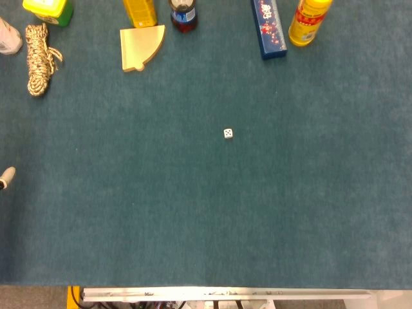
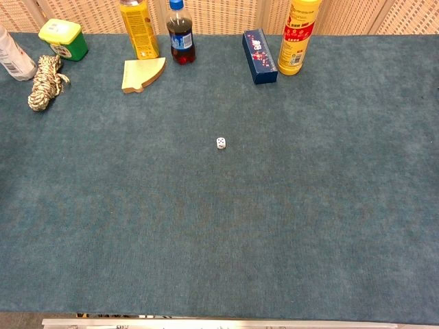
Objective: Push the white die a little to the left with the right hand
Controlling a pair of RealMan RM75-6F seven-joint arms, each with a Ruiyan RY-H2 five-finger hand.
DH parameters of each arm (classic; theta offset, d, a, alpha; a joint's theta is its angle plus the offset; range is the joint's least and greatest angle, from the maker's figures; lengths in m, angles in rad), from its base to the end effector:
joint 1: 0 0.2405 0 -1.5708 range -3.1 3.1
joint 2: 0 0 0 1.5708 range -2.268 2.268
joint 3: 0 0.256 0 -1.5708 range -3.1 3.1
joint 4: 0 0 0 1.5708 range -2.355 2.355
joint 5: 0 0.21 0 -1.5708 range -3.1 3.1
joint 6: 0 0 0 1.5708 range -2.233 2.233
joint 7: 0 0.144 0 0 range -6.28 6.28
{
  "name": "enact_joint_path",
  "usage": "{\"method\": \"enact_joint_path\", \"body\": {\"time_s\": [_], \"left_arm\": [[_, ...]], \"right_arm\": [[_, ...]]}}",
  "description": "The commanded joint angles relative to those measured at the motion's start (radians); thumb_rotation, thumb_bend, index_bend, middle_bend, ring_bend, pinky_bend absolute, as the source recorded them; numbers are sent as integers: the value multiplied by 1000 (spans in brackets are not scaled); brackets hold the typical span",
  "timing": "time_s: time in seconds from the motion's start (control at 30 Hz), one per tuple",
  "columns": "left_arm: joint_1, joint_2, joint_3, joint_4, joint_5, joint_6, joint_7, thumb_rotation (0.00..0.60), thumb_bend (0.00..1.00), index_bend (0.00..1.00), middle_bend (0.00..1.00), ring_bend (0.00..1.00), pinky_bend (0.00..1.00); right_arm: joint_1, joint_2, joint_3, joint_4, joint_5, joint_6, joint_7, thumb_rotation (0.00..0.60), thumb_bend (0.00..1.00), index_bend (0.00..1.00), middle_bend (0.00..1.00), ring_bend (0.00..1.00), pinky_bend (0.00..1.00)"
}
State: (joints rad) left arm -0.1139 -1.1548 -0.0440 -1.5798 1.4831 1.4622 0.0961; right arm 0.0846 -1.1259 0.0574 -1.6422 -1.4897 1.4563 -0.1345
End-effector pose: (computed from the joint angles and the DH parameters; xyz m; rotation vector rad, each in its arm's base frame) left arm -0.3129 0.1892 0.1477 -1.4309 -0.8428 -0.8337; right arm -0.3065 -0.1819 0.1518 1.4243 -0.8499 0.8178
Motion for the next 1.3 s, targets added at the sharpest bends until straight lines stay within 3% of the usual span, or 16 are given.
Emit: {"method": "enact_joint_path", "body": {"time_s": [0.03,0.33,0.47,0.53,0.67,0.8,1.0,1.3], "left_arm": [[-1,-2,1,1,1,-1,-1,600,163,26,101,59,15],[7,4,4,8,3,8,-20,600,163,26,101,58,15],[8,4,6,13,7,9,-28,600,163,26,101,59,15],[8,6,7,14,11,10,-32,600,163,26,101,59,15],[10,9,10,16,14,11,-39,600,162,26,101,58,15],[12,12,12,18,15,10,-44,600,163,26,101,59,15],[12,14,14,19,18,10,-48,600,163,26,101,58,15],[9,14,13,20,21,9,-47,600,163,26,101,59,15]], "right_arm": [[7,0,4,-8,-9,0,-2,482,442,208,332,290,399],[53,16,23,-78,-49,-20,-59,482,442,208,376,380,405],[86,27,34,-121,-62,-51,-93,482,442,208,430,486,506],[109,34,40,-144,-65,-80,-118,483,442,208,480,552,576],[162,44,46,-187,-65,-155,-177,497,445,208,722,791,776],[227,48,55,-225,-34,-258,-229,501,542,208,869,958,912],[312,27,73,-253,51,-388,-308,500,686,208,994,1000,1000],[442,-41,94,-275,220,-535,-423,487,877,205,1000,1000,1000]]}}
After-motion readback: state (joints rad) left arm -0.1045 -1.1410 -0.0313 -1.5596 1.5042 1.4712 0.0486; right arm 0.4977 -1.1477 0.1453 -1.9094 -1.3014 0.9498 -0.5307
